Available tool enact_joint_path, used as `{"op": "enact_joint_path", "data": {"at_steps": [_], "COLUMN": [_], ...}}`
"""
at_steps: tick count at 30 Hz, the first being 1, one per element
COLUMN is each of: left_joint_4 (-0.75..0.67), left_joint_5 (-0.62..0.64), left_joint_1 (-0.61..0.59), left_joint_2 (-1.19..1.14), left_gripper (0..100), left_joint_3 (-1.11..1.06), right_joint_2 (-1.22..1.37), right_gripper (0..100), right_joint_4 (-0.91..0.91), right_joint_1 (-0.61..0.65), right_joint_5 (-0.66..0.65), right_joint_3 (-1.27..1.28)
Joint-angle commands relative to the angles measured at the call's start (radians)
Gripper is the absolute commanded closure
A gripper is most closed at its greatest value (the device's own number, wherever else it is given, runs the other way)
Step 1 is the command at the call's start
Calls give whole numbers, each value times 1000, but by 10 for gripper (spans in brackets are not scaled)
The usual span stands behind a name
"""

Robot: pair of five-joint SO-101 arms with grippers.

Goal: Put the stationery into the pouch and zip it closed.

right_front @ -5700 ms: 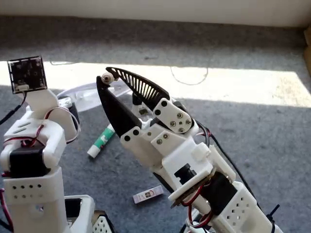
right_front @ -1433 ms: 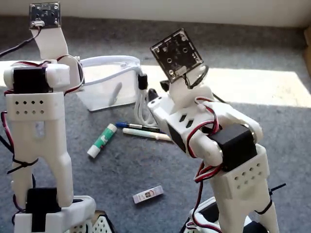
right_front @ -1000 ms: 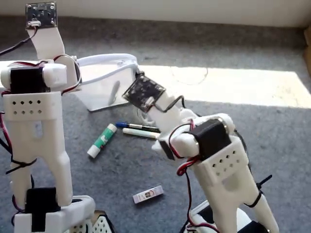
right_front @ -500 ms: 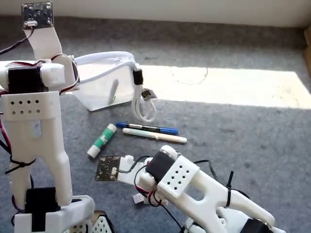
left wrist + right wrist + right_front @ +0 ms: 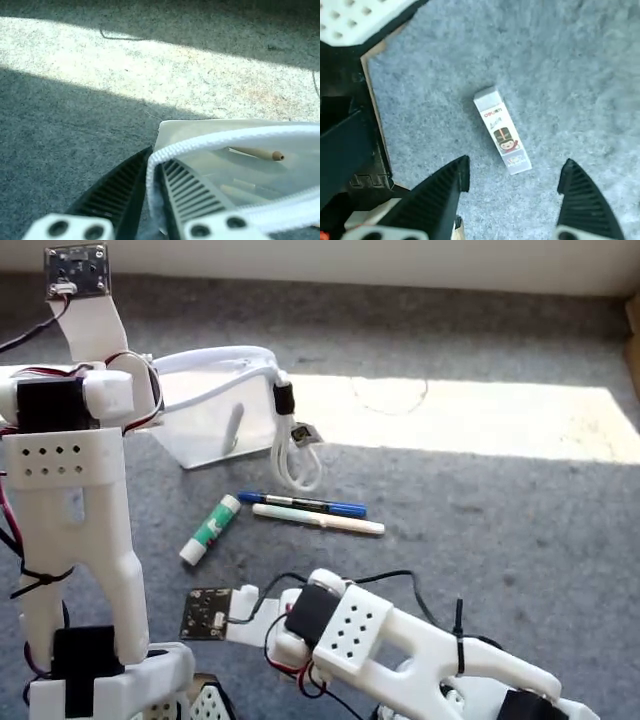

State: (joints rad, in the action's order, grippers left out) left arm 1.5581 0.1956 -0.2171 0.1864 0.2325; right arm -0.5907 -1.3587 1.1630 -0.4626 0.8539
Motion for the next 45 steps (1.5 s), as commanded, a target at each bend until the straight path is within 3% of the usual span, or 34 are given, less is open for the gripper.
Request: {"op": "enact_joint_path", "data": {"at_steps": [1, 9, 20, 28, 36, 40, 45], "left_joint_4": [-18, -34, -31, -40, -40, -40, -40], "left_joint_5": [-11, -11, -11, -11, -11, -11, -11], "left_joint_1": [-18, -18, -18, -18, -18, -18, -18], "left_joint_2": [-10, -10, -12, -10, -10, -10, -10], "left_gripper": [989, 989, 989, 989, 989, 989, 989], "left_joint_3": [-8, -12, -13, -45, -50, -50, -50], "right_joint_2": [2, 2, 8, 176, 200, 133, 33], "right_gripper": [721, 721, 721, 722, 934, 968, 994], "right_joint_4": [19, 177, 254, 314, 315, 315, 308], "right_joint_1": [22, 18, -18, -59, -61, -105, -260], "right_joint_5": [12, 12, 12, 12, 18, 20, 18], "right_joint_3": [-7, 116, 179, 191, 191, 197, 193]}}
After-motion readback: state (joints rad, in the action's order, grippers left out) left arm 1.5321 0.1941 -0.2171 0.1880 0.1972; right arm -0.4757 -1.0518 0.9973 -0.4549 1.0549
